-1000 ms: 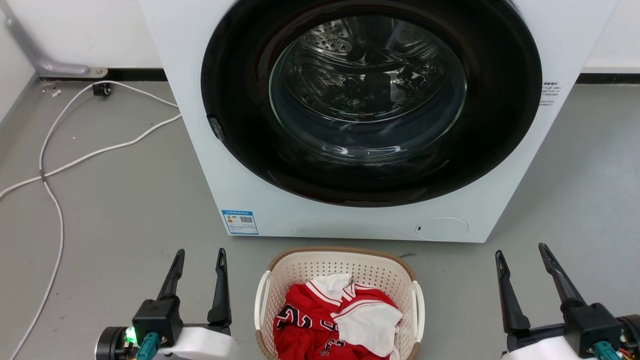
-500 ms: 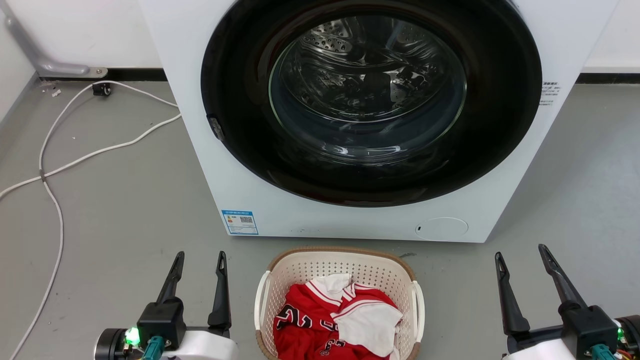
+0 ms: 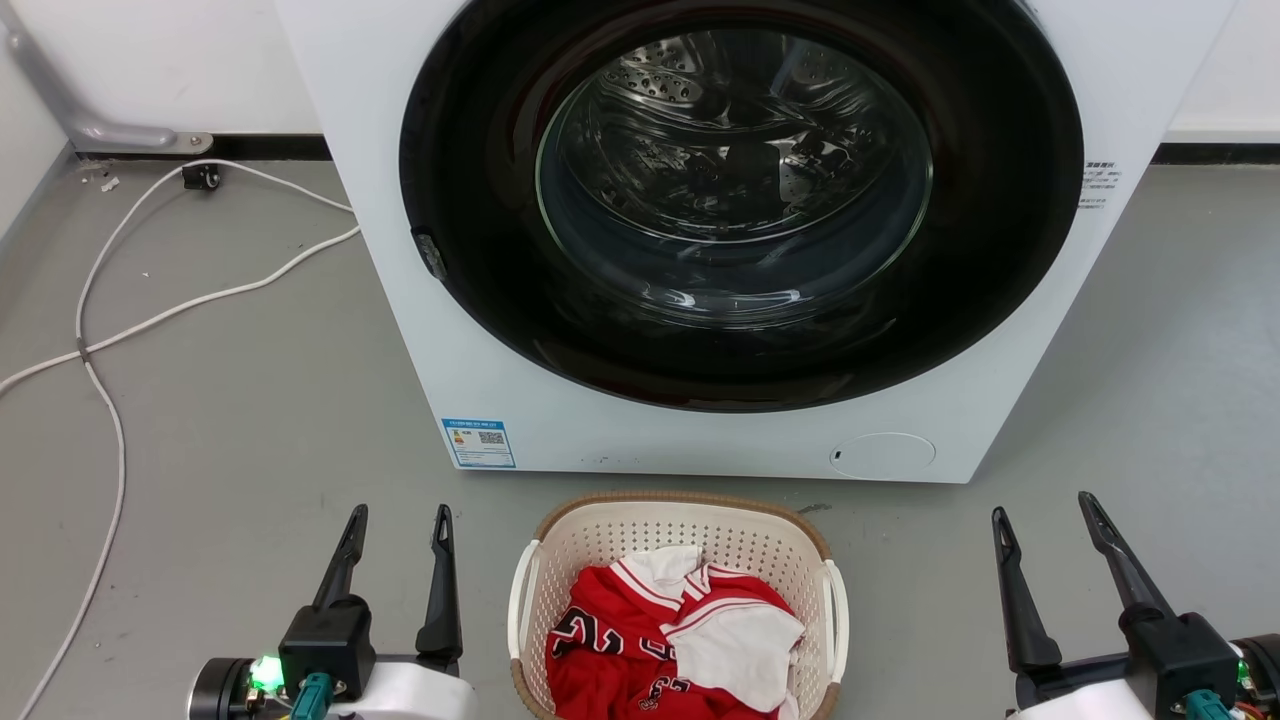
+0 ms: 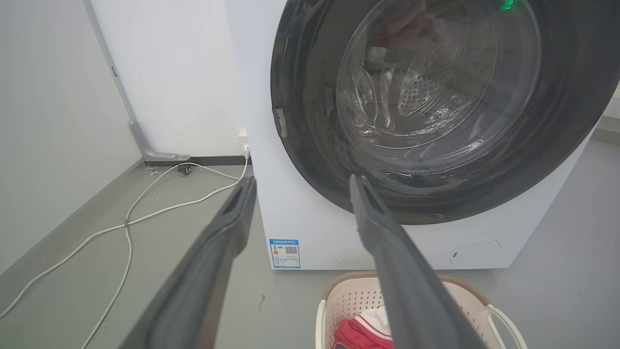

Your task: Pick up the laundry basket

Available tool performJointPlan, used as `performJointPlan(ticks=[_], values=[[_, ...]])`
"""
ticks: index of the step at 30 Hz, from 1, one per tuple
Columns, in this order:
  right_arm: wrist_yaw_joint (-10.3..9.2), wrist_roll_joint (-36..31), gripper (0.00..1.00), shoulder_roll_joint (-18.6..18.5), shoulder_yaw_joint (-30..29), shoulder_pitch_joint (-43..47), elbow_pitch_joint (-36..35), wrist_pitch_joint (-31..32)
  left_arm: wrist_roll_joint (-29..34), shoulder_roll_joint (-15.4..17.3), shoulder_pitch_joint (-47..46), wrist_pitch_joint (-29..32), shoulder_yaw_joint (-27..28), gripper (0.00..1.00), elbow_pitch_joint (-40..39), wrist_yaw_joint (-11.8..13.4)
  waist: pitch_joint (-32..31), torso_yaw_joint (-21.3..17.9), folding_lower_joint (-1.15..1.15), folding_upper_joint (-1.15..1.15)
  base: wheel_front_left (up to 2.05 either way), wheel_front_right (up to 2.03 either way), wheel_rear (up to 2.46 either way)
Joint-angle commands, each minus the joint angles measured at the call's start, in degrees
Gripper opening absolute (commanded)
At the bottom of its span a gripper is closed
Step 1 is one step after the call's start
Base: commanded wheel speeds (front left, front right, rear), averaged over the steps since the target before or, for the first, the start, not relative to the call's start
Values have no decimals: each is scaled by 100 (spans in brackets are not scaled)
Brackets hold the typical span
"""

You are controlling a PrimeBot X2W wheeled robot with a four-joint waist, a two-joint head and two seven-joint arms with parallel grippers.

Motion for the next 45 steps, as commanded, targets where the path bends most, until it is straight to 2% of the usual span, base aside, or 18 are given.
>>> performJointPlan(ticks=[1, 20, 28, 37, 44, 45], values=[[-3, 34, 100, -9, 5, 30, 4, -12, 14, 9, 53, -46, 7, 100, -7, 17, -1, 1, 0, 0, 0, 0, 0], [-2, 83, 100, -8, 41, -42, -7, -12, -18, 9, -22, -46, 44, 100, 4, -15, 54, -9, 0, 0, 0, 0, 0], [-3, -6, 100, -8, 256, -525, 133, -12, 103, 67, -598, -44, 22, 100, 187, -242, 527, 8, 0, 0, 0, 0, 0], [-3, -214, 100, -6, 469, -1488, 1100, -12, 126, 322, -1571, -32, -23, 100, 986, -530, 1381, -45, 0, 0, 0, 0, 0], [-3, -362, 100, -5, 604, -2173, 2202, -11, 135, 507, -2235, -32, -147, 100, 1917, -672, 2026, -133, 0, 0, 0, 0, 0], [-3, -429, 100, -5, 676, -2471, 2712, -11, 142, 569, -2532, -33, -240, 100, 2318, -720, 2308, -173, 0, 0, 0, 0, 0]])
